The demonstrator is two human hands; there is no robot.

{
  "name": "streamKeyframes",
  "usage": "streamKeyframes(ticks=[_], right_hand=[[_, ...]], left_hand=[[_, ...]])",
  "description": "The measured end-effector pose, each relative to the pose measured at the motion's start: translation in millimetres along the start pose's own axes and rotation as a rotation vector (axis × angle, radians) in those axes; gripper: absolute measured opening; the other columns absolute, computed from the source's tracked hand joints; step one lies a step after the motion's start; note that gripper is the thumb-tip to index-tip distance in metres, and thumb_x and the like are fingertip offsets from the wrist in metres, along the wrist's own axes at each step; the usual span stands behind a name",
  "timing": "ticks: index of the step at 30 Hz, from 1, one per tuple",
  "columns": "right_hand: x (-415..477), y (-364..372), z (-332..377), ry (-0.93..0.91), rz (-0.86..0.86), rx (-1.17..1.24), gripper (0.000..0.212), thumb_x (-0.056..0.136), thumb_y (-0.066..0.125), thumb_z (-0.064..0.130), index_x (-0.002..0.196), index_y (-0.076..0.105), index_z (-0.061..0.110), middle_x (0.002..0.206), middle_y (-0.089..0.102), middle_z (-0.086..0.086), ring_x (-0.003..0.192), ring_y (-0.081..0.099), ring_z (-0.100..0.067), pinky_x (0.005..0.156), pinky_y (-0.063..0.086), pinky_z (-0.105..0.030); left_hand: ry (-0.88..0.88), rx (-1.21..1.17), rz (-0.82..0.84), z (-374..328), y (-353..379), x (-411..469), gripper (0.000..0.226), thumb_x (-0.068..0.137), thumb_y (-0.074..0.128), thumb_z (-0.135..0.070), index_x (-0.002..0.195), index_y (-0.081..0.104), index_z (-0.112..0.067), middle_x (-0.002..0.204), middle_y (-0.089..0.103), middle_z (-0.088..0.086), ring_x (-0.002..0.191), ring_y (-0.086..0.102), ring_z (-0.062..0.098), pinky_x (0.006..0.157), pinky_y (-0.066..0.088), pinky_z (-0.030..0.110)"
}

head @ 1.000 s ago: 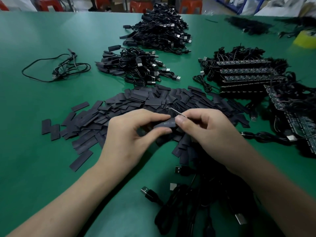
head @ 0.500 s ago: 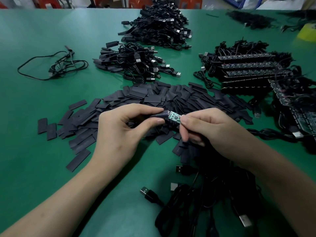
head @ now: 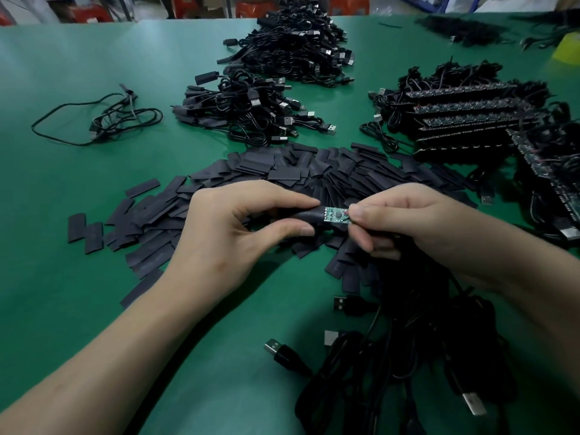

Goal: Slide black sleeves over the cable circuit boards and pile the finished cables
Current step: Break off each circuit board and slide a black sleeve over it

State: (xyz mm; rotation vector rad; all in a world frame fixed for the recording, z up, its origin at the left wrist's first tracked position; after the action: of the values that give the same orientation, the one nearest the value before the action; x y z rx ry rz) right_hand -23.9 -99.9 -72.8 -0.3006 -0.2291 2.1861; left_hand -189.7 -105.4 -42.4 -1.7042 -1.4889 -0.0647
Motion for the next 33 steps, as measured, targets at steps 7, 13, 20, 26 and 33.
streamKeyframes(ticks=[7,13,20,26,33], right_hand=[[1,2,0,-0.015,-0.005,-0.026,0.048,0.100,0.050,0.036,0.055,0.060,0.023,0.056,0.040,0.001,0.053,0.037,-0.012,0.053,0.033,-0.014],[0,4,0,-0.006,0.024,-0.188,0.043,0.096,0.047,0.044,0.060,0.060,0.024,0.057,0.040,0.006,0.054,0.035,-0.010,0.053,0.031,-0.015],[-1,4,1,-0.015,0.027,-0.163,0.041,0.096,0.048,0.041,0.062,0.061,0.022,0.059,0.040,0.001,0.057,0.036,-0.013,0.054,0.031,-0.019],[-3,8,1,-0.028,0.033,-0.274,0.041,0.098,0.046,0.047,0.068,0.064,0.025,0.059,0.037,0.003,0.055,0.033,-0.013,0.052,0.028,-0.022],[-1,1,5,-0.094,-0.106,-0.376,0.030,0.097,0.051,0.048,0.087,0.074,0.031,0.062,0.056,0.010,0.056,0.049,-0.008,0.056,0.039,-0.025]], left_hand=[[0.008,0.061,-0.054,1,-1,-3,0.024,0.079,0.084,-0.024,0.103,0.080,-0.020,0.095,0.076,-0.011,0.087,0.071,0.004,0.081,0.055,0.026],[0.060,0.077,0.033,-2,2,-1,0.023,0.081,0.083,-0.024,0.103,0.080,-0.019,0.094,0.076,-0.009,0.087,0.071,0.004,0.083,0.056,0.027],[0.145,0.101,0.099,-8,4,0,0.027,0.079,0.085,-0.027,0.103,0.080,-0.017,0.094,0.077,-0.008,0.086,0.072,0.005,0.080,0.057,0.032],[0.086,0.037,0.091,-8,8,-3,0.026,0.079,0.084,-0.031,0.103,0.080,-0.020,0.092,0.077,-0.010,0.085,0.072,0.005,0.079,0.056,0.028],[0.090,0.059,0.055,-8,9,-3,0.025,0.083,0.080,-0.030,0.106,0.079,-0.021,0.093,0.076,-0.009,0.087,0.071,0.005,0.081,0.055,0.027]])
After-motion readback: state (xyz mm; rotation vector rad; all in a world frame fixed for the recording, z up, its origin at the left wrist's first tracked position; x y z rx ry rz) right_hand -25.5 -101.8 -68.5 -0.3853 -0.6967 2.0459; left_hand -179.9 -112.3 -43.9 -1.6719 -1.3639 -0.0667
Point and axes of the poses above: each hand's wrist, its own x-axis towards the middle knuckle, its own y-axis out of the palm, z = x × y, the point moved 8 cm from there along x, towards the middle knuckle
